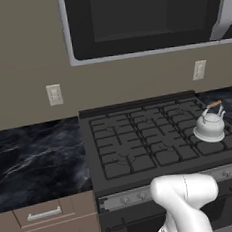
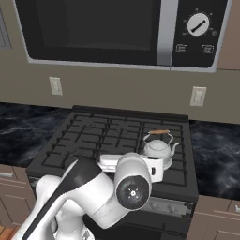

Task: The kettle is done boiling. Turn off the stove, then wait for 300 timesteps before moving the kettle to the dining table.

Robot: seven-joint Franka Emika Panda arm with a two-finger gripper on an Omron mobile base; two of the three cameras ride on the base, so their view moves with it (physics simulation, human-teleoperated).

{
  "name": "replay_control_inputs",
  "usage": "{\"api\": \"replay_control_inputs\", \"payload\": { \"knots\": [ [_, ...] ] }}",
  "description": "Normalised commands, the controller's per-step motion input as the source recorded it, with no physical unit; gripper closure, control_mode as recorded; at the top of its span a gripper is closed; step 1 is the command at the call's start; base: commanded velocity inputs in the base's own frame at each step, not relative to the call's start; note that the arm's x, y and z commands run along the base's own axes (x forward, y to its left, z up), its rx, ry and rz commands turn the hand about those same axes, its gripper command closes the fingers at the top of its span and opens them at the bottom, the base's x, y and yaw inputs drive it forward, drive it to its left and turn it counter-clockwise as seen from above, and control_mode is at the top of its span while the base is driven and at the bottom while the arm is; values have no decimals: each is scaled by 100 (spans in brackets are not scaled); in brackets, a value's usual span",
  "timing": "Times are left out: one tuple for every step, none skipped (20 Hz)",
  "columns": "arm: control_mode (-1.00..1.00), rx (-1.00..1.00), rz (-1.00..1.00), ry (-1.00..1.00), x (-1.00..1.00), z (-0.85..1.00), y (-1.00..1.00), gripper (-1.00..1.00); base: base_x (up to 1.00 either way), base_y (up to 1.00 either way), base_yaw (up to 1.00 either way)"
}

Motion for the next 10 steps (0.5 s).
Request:
{"api": "replay_control_inputs", "payload": {
  "knots": [
    [-100, 0, 0, -2, -13, -19, -17, -100, 0, 0, 0],
    [-100, 0, 0, -3, -14, -21, -20, -100, 0, 0, 0],
    [-100, 0, 0, -3, -7, -20, -19, -100, 0, 0, 0],
    [-100, 0, 0, -2, -7, -23, -12, -100, 0, 0, 0],
    [-100, 0, 0, -3, -7, -28, -5, -100, 0, 0, 0],
    [-100, 0, 0, -3, -5, -28, -2, -100, 0, 0, 0],
    [-100, 0, 0, -3, -5, -27, -8, -100, 0, 0, 0],
    [-100, 0, 0, -5, -4, -29, -11, -100, 0, 0, 0],
    [-100, 0, 0, -5, -5, -29, -12, -100, 0, 0, 0],
    [-100, 0, 0, -5, -4, -32, -9, -100, 0, 0, 0]
  ]
}}
